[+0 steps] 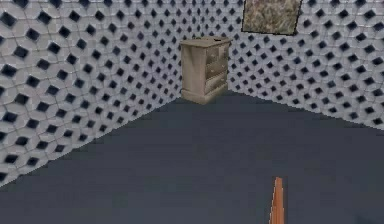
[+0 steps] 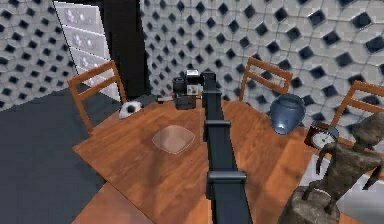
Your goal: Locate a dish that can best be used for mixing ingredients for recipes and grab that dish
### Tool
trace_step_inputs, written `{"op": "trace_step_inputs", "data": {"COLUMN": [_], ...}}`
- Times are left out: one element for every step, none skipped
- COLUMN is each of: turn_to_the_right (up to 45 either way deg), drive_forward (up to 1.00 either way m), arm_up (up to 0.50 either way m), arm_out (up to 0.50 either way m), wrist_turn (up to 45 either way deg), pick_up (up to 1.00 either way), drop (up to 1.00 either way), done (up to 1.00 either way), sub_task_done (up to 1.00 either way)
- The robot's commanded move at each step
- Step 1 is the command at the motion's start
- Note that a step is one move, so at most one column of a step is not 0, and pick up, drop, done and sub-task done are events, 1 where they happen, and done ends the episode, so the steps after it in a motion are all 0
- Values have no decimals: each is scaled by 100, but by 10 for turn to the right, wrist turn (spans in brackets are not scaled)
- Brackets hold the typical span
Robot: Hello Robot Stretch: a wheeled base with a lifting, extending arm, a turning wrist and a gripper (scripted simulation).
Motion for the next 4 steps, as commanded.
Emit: {"op": "trace_step_inputs", "data": {"turn_to_the_right": [0, 0, 0, 0], "drive_forward": [0, 0, 0, 0], "arm_up": [-30, 0, 10, 0], "arm_out": [0, 0, 0, 0], "wrist_turn": [0, 0, 0, 0], "pick_up": [0, 100, 0, 0], "drop": [0, 0, 0, 0], "done": [0, 0, 0, 100], "sub_task_done": [0, 0, 0, 0]}}
